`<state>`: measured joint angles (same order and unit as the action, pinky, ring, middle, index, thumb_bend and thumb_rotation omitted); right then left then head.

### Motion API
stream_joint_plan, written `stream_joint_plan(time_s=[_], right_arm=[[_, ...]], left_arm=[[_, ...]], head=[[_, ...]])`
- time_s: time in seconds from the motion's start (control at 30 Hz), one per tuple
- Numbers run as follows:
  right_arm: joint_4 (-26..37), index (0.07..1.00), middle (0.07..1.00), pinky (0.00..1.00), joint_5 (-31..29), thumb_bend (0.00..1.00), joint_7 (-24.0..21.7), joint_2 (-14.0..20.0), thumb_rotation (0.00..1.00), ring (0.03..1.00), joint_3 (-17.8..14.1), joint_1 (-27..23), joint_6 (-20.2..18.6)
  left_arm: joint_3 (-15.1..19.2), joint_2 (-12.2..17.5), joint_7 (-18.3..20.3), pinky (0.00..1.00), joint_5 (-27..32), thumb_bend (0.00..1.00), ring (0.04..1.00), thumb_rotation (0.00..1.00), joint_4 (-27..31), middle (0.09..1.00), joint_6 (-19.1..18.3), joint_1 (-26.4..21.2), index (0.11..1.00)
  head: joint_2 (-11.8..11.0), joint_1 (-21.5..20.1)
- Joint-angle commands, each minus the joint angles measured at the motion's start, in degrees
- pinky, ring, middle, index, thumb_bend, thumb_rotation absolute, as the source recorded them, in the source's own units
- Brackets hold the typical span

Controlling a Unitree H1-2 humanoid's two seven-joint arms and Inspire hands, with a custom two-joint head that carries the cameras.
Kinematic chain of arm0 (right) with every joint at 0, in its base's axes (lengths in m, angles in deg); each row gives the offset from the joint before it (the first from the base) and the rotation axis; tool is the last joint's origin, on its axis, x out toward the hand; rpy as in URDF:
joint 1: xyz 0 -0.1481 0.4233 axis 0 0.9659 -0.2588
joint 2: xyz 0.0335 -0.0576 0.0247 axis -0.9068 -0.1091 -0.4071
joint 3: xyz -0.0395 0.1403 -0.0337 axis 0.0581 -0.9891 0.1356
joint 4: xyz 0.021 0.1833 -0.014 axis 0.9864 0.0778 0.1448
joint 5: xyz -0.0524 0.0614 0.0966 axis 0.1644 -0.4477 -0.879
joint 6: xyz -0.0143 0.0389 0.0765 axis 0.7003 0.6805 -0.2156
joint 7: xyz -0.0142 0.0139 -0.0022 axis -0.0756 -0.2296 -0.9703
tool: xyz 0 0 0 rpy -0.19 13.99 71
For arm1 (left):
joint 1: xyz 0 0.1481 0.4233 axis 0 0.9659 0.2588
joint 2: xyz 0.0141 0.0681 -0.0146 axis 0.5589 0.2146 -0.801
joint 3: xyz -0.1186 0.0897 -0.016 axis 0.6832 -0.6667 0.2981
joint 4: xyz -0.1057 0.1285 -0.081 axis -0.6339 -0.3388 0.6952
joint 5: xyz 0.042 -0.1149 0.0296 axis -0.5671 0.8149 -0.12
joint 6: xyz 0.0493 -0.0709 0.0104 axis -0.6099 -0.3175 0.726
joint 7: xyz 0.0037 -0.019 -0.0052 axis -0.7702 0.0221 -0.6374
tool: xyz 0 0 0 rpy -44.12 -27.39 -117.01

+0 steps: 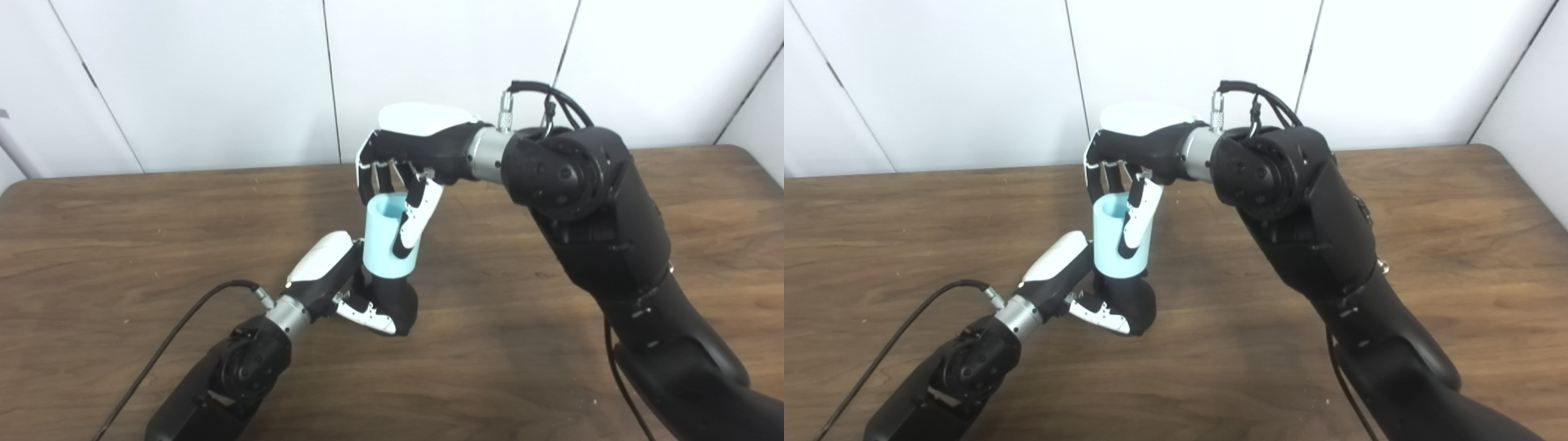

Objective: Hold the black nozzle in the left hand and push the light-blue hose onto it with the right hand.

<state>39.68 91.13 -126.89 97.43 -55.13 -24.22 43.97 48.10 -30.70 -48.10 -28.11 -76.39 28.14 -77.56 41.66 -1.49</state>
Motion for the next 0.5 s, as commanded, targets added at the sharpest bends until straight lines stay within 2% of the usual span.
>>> stream_joint_plan(time_s=[0.0, 0.23, 0.47], right_arm=[[0.2, 0.510, 0.402, 0.15, -0.9, 0.52, 1.7, -0.5, 0.00, 0.246, -0.9, -2.1, -0.2], [0.7, 0.514, 0.400, 0.15, -0.9, 0.52, 1.2, 0.3, 0.00, 0.253, 0.0, -2.2, -0.2], [2.0, 0.515, 0.407, 0.17, 0.5, 0.52, 1.8, 1.8, 0.00, 0.265, 2.8, -1.3, 0.4]], left_arm=[[-4.0, 1.9, 7.6, 0.27, -4.6, 0.51, 0.322, 0.09, -4.9, 0.372, -5.9, 4.9, 0.474], [-4.1, 1.8, 7.7, 0.28, -4.8, 0.51, 0.324, 0.09, -4.7, 0.374, -6.1, 4.8, 0.474], [-3.8, 1.8, 7.6, 0.27, -4.5, 0.51, 0.324, 0.09, -4.6, 0.372, -6.2, 4.9, 0.474]], head=[[-0.1, -0.1], [0.2, -0.2], [0.3, -0.1]])
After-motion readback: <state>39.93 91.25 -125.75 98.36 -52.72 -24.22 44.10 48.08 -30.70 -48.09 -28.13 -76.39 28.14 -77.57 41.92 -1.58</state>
